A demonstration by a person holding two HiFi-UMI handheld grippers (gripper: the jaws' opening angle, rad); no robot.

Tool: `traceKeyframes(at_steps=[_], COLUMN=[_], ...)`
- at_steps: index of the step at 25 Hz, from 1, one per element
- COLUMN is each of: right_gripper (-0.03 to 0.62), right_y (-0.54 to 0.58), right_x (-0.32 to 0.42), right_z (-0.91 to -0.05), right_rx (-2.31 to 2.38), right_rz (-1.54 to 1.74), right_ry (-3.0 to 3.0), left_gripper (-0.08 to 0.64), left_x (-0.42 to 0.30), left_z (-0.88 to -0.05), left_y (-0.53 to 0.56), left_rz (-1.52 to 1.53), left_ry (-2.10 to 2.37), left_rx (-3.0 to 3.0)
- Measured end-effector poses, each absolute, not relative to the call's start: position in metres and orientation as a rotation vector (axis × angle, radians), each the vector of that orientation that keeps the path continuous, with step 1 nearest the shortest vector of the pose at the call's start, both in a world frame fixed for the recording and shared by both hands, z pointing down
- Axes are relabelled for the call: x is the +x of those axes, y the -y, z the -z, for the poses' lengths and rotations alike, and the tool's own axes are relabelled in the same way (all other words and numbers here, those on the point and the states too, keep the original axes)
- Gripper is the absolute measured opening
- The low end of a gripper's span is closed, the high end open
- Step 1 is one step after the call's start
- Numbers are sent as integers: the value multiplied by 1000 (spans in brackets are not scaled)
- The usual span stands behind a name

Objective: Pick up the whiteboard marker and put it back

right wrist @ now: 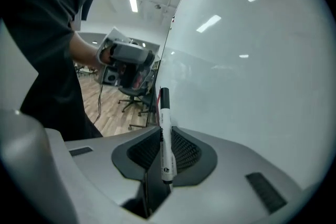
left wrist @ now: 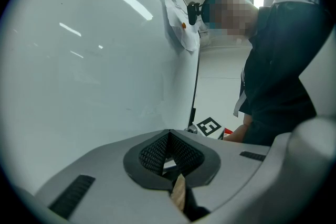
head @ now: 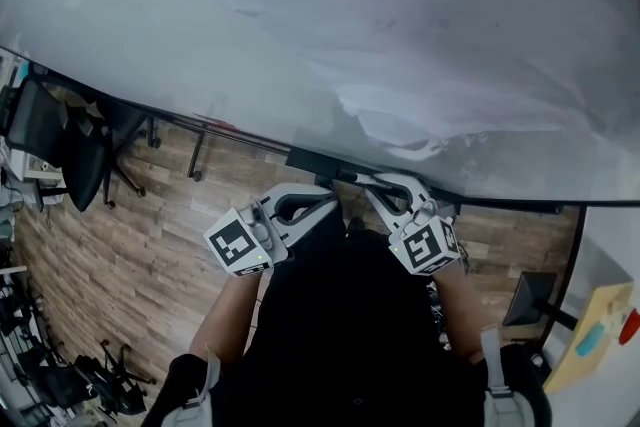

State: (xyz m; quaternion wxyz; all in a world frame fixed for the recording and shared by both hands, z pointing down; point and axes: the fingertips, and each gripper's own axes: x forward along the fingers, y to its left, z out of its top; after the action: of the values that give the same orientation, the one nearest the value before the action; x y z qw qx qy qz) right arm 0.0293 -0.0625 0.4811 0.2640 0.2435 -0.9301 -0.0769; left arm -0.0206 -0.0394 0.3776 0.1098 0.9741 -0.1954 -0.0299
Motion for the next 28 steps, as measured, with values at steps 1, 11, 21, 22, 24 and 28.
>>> traceKeyframes(at_steps=[1,11,21,22,24,28], right_gripper=[72,72,72,72,72,72], right_y=[62,67,66,65,65,68], right_x=[29,32,27,26,24,26], right_z=[-492,-563,-590,-592,-596,-603], right_rx=[646,568,532,526,513,503], right_rz=[216,155,125,125,127,133], right_ry=[2483,2325,2237,2230,2207,2165], left_gripper=[12,12,12,12,12,12], left_x=[-21,-19,-19,-20,-20,-18], left_z=[-378,-380,-385,-386,-386,-386], left_y=[39,34,28,28,28,31], left_rz=[86,65,48,47,48,44], left_ry=[573,577,576,575,571,573], left_rx=[2863,2853,2841,2840,2841,2841])
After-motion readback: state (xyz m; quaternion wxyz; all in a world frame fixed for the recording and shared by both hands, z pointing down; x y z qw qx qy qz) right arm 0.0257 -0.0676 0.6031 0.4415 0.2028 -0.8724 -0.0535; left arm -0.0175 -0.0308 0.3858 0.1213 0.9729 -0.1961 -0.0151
